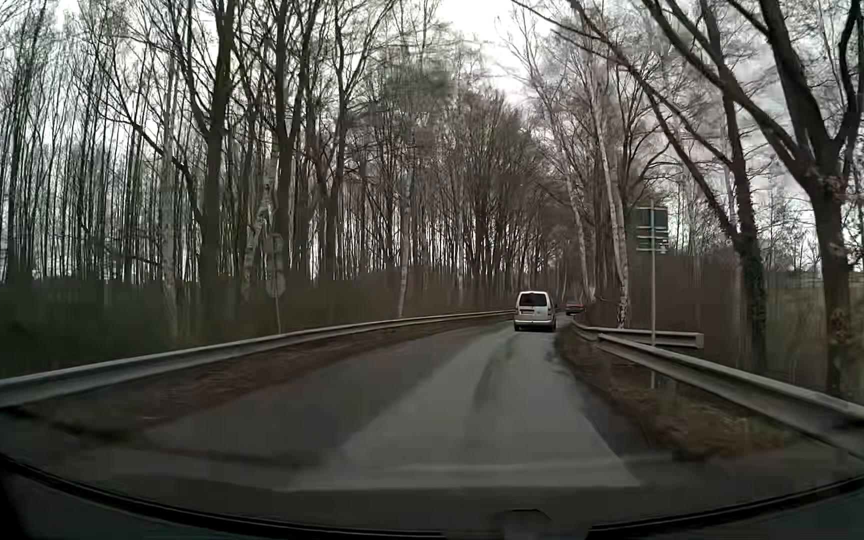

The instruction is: Follow the waypoints while adhering to traffic rules and regulations

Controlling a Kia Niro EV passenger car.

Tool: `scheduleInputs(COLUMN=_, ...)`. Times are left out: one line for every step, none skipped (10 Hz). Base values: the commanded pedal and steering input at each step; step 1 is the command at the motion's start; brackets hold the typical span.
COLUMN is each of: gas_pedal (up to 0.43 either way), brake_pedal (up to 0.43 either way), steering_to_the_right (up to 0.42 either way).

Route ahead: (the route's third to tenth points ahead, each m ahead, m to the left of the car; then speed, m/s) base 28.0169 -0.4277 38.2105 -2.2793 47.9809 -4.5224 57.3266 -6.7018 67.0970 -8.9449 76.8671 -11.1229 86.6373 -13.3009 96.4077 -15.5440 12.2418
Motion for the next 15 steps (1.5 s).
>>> scheduleInputs(gas_pedal=0.177, brake_pedal=0.0, steering_to_the_right=0.023)
scheduleInputs(gas_pedal=0.177, brake_pedal=0.0, steering_to_the_right=0.025)
scheduleInputs(gas_pedal=0.177, brake_pedal=0.0, steering_to_the_right=0.026)
scheduleInputs(gas_pedal=0.177, brake_pedal=0.0, steering_to_the_right=0.027)
scheduleInputs(gas_pedal=0.177, brake_pedal=0.0, steering_to_the_right=0.028)
scheduleInputs(gas_pedal=0.177, brake_pedal=0.0, steering_to_the_right=0.028)
scheduleInputs(gas_pedal=0.169, brake_pedal=0.0, steering_to_the_right=0.029)
scheduleInputs(gas_pedal=0.169, brake_pedal=0.0, steering_to_the_right=0.03)
scheduleInputs(gas_pedal=0.169, brake_pedal=0.0, steering_to_the_right=0.03)
scheduleInputs(gas_pedal=0.169, brake_pedal=0.0, steering_to_the_right=0.031)
scheduleInputs(gas_pedal=0.169, brake_pedal=0.0, steering_to_the_right=0.034)
scheduleInputs(gas_pedal=0.169, brake_pedal=0.0, steering_to_the_right=0.035)
scheduleInputs(gas_pedal=0.169, brake_pedal=0.0, steering_to_the_right=0.036)
scheduleInputs(gas_pedal=0.169, brake_pedal=0.0, steering_to_the_right=0.037)
scheduleInputs(gas_pedal=0.169, brake_pedal=0.0, steering_to_the_right=0.038)
